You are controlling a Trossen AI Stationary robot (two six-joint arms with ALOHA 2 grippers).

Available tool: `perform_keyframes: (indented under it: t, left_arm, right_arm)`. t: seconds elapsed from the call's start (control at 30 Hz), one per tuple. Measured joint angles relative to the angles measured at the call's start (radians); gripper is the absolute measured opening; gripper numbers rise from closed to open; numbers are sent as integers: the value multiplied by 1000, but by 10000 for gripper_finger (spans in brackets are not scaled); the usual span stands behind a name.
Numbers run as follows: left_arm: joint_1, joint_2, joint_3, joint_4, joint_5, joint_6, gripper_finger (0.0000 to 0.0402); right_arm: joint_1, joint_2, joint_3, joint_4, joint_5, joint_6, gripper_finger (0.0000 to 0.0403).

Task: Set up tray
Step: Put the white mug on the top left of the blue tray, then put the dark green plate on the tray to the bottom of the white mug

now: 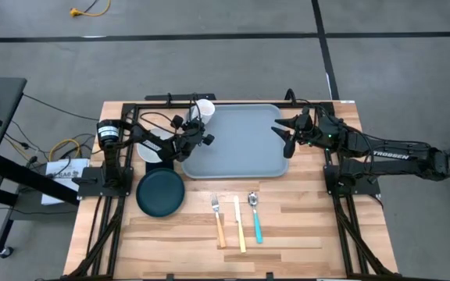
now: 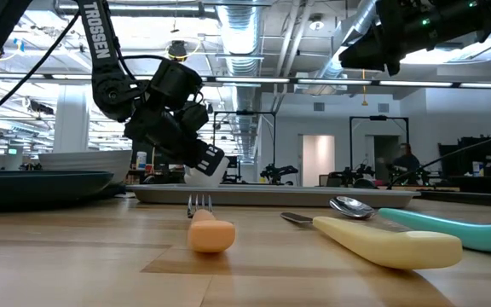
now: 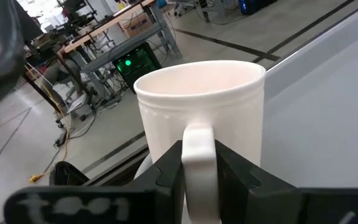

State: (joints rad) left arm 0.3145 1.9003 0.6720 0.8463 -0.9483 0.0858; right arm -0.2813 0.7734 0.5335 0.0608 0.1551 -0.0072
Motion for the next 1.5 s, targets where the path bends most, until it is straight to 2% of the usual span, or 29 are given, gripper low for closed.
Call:
perform_keyframes:
  t: [0.6,0.7,0.93,1.07,1.33,1.5]
  left_arm:
    - [-1,0,0,-4,-1,20,63]
    - [-1,0,0,-3,-4,16,87]
    - [-3,0,0,-3,-6,12,178]
    - [-6,0,0,-4,-6,13,216]
    - [-40,0,0,-14,-11,37,235]
    - [-97,-8,0,-15,-91,50,236]
  right_arm:
    - [0,0,0,0,-1,0,141]
    - [0,0,0,0,-3,0,142]
    - [0,0,0,0,-3,0,139]
    - [0,0,0,0,-3,0,140]
    - [0,0,0,0,-2,0,139]
    - [0,0,0,0,-2,0,140]
